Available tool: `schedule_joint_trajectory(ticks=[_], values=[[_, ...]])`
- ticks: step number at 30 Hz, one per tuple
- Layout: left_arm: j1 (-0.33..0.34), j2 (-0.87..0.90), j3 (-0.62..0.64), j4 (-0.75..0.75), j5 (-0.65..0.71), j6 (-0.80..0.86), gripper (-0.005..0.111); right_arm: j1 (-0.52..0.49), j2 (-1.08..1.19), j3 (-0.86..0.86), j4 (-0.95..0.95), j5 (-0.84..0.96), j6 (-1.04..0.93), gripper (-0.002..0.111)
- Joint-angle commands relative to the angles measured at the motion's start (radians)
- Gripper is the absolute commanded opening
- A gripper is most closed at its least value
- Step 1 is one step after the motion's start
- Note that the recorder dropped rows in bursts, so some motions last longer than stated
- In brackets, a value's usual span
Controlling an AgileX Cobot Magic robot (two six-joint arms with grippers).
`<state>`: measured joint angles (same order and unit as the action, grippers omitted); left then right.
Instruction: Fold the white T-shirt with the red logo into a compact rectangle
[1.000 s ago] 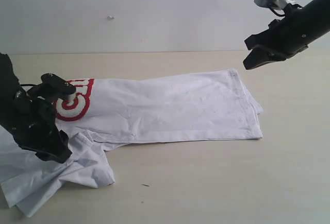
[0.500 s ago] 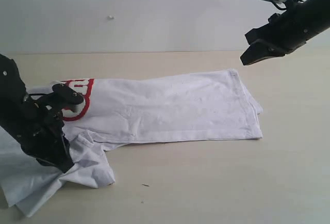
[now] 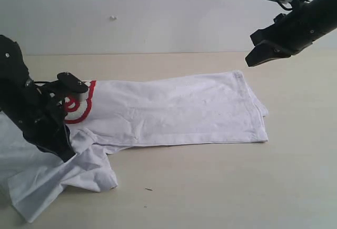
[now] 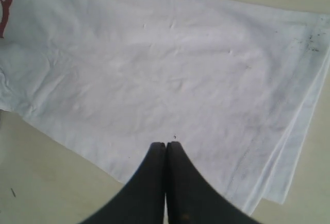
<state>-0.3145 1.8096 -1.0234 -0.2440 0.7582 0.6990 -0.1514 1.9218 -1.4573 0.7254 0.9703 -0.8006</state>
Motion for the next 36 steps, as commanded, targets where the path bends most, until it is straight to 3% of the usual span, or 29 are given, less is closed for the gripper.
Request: schedule_joint_trajectory(ticks=[1,10,20,23,27,29,32,36], values=[[-0.004,-0.029,-0.043,0.066,0.015,0.003,0.0,0.0,-0.01,-0.005,0.008,-0.008,-0.017,0.0],[-0.056,-0.04,-0.072,0.419,-0.046,0.003,0.0,0.0,-0.01,-0.005,-0.003,-0.021,-0.017,0.0],[-0.148,-0.032,-0.072,0.644,-0.237,0.003,0.001,0.0,-0.01,-0.005,-0.005,-0.034,-0.028,0.0],[-0.155,-0.008,-0.07,0.728,-0.237,0.003,0.014,0.0,-0.01,-0.005,-0.005,-0.037,-0.028,0.0],[-0.155,0.019,-0.07,0.786,-0.264,-0.025,0.042,0.0,-0.01,-0.005,-0.007,-0.044,-0.028,0.0],[-0.155,0.028,-0.07,0.851,-0.295,-0.094,0.049,0.0,-0.01,-0.005,-0.007,-0.048,-0.028,0.0],[-0.155,0.028,-0.07,0.994,-0.323,-0.299,0.049,0.0,-0.01,-0.005,-0.007,-0.052,-0.028,0.0],[-0.155,0.028,-0.07,0.975,-0.257,-0.549,0.047,0.0,-0.01,-0.005,-0.007,-0.058,-0.028,0.0]])
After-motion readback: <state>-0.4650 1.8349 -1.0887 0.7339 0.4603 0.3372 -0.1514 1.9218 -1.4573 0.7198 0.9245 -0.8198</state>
